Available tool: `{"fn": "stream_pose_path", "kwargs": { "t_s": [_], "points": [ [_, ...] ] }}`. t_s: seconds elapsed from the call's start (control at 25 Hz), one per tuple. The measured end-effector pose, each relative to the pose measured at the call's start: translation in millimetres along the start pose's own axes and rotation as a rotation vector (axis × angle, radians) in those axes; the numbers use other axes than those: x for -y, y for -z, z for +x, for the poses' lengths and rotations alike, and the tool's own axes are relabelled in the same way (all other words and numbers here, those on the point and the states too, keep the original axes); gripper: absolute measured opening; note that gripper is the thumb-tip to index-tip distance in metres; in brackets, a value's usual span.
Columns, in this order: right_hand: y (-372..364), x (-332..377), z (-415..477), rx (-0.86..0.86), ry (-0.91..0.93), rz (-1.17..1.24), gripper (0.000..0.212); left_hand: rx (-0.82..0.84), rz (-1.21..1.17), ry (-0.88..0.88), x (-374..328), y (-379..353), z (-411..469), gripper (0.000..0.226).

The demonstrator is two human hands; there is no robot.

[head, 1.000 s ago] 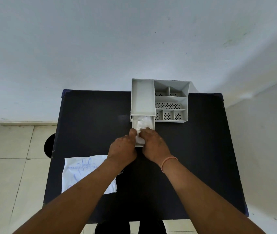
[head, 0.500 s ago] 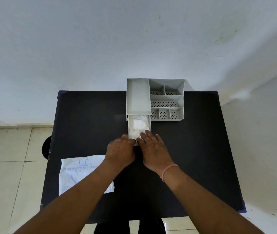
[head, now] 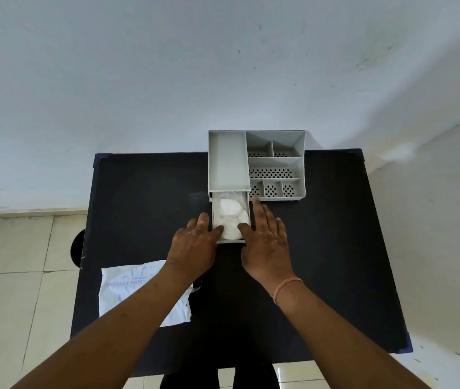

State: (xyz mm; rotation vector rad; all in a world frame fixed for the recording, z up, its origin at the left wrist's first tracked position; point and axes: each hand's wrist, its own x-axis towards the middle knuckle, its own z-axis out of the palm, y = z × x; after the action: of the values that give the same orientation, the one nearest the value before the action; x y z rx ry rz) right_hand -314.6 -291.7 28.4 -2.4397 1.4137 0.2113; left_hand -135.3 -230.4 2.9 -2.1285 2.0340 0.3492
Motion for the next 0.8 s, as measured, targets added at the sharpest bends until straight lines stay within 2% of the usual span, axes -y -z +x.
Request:
{"fn": "stream_pose_path", "kwargs": {
  "t_s": [0.12, 0.24, 0.32, 0.4, 0.48, 0.64, 0.8],
  "points": [
    [3, -2, 4, 0.085, -0.065, -0.009, 0.046, -0.030, -0.071, -0.014, 3, -1, -1, 0.060],
    [5, -1, 5, 0.008, -0.044, 0.045, 0.049, -0.109, -0.154, 0.008, 7, 1, -3, 0.073],
    [4, -3, 6, 0.034, -0.056, 0.040, 0.053, -0.137, -0.171, -0.005, 10, 1, -4, 0.060],
    [3, -6, 8, 0.159, -0.102, 0.024, 0.056, -0.129, -0.146, -0.028, 12, -1, -5, 0.037],
    [3, -7, 13, 0.193, -0.126, 0.022, 0.052, -0.109, -0.130, -0.031, 11, -3, -3, 0.028],
    [9, -8, 25, 0.054, -0.110, 0.037, 0.040, -0.109, -0.191, -0.005, 8, 9, 9, 0.024],
    [10, -13, 39, -0.012, -0.141, 0.105, 0.041, -0.013, -0.285, 0.077, 6, 25, 24, 0.033]
  ]
}}
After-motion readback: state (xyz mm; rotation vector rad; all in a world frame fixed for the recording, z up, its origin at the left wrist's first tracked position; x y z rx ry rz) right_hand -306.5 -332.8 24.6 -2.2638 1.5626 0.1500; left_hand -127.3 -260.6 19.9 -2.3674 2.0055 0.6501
